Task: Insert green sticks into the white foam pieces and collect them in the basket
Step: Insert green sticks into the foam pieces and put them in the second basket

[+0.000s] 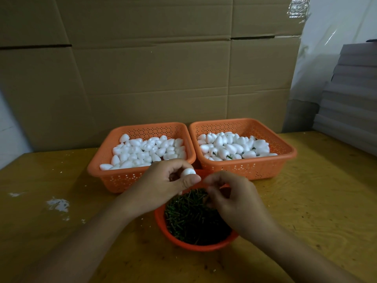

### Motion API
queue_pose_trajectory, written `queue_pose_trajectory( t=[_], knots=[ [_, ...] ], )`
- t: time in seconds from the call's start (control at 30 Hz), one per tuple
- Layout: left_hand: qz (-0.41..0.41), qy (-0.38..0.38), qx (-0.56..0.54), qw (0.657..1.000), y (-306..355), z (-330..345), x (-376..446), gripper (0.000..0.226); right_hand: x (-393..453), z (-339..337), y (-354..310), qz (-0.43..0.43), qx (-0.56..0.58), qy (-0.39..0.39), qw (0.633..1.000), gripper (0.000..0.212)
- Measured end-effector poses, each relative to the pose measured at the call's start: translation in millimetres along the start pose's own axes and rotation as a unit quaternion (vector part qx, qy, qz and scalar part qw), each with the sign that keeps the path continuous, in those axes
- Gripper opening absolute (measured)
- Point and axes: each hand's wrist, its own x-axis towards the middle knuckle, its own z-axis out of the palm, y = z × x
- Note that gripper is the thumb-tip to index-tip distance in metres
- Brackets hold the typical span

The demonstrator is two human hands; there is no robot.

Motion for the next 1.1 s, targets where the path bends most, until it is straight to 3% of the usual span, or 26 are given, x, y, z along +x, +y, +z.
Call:
queue_pose_trajectory(
  t=[0.13, 0.23, 0.47, 0.63, 1.1],
  knots=[
    [0.01, -0.007, -0.001, 1.0, 2.4, -1.3, -0.5, 0.033, 1.4, -4.7, -8.7, 0.113, 0.289, 0.013, 0.951, 0.012],
    [0.017, -0.014, -0.002, 1.0, 4.1, -0.7, -1.1, 0.027, 2.5, -7.0, -9.9, 0.149, 0.366, -0.002, 0.919, 0.011],
    [0.014, -0.014, -0.004, 1.0, 6.6, -1.4, -1.6, 0.03, 3.3, -7.7, -7.7, 0.145, 0.363, -0.022, 0.92, 0.01],
    [0.022, -0.022, 0.003, 1.0, 10.1, -1.5, -3.3, 0.027, 2.4, -5.3, -7.0, 0.133, 0.39, 0.015, 0.911, 0.01],
    [0.031, -0.081, 0.074, 0.993, 12.9, 3.1, -4.7, 0.016, -3.5, -1.2, -12.1, 0.061, 0.285, 0.06, 0.955, 0.008]
  ],
)
